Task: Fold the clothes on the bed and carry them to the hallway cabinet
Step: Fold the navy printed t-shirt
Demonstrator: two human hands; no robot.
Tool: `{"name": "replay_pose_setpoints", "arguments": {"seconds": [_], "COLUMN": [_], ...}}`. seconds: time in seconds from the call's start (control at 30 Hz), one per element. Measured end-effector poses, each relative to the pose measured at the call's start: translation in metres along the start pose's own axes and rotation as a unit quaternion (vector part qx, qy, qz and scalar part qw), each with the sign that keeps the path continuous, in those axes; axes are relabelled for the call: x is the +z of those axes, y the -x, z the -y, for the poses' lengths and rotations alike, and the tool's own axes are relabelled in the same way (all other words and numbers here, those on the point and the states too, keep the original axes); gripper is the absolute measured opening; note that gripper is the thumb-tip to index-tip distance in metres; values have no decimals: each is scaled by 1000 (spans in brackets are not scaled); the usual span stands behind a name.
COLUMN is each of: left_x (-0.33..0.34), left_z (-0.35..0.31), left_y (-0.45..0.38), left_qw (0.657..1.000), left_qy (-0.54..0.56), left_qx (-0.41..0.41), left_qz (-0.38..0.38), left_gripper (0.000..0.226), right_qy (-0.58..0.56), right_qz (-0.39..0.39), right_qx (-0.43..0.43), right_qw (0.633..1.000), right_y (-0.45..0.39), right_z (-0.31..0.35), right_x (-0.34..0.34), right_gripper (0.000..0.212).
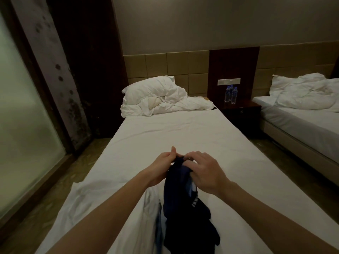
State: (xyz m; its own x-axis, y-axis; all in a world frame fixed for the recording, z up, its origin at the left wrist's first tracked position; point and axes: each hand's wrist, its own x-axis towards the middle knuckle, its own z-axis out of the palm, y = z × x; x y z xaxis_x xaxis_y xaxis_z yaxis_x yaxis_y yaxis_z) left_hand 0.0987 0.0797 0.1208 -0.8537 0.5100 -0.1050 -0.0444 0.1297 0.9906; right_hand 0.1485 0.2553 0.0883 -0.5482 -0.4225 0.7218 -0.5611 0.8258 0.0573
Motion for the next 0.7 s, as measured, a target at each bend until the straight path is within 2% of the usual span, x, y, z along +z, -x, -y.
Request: {"name": "replay_pose_setpoints", "arguments": {"seconds": [0.03, 0.1, 0.17, 0.27, 0.3, 0.37, 0.4, 0.57, 0.7], "left_x": [0, 3, 7, 17, 17, 13, 9, 1, 2], "left_z": [2, 9, 16, 30, 38, 52, 57, 46, 23], "left_y": [2, 8, 17, 22, 19, 11, 8, 10, 13], "left_qw": [1000, 1000, 996, 970, 960, 947, 949, 982, 990], "left_qy": [-4, -6, -58, -166, -215, -292, -292, -162, -48], "left_qx": [-9, -14, 20, 45, 57, 79, 85, 96, 123], "left_qz": [-3, 7, 63, 170, 172, 113, 84, 9, -46], "left_gripper": [57, 54, 41, 38, 38, 25, 18, 29, 28], "right_qy": [9, 53, 71, -21, -50, -86, -96, -114, -131], "right_qz": [-12, -13, 41, 51, 37, 12, 5, -15, 37], "right_qx": [8, 85, 205, 323, 343, 371, 383, 441, 501], "right_qw": [1000, 995, 975, 945, 937, 924, 919, 890, 855], "right_y": [-3, -13, -24, -40, -43, -47, -47, -34, -15], "right_z": [0, 2, 4, 0, -2, -9, -13, -36, -55], "right_x": [-3, -8, -16, -28, -35, -46, -51, -67, -61], "right_gripper": [23, 31, 35, 30, 29, 26, 24, 14, 13]}}
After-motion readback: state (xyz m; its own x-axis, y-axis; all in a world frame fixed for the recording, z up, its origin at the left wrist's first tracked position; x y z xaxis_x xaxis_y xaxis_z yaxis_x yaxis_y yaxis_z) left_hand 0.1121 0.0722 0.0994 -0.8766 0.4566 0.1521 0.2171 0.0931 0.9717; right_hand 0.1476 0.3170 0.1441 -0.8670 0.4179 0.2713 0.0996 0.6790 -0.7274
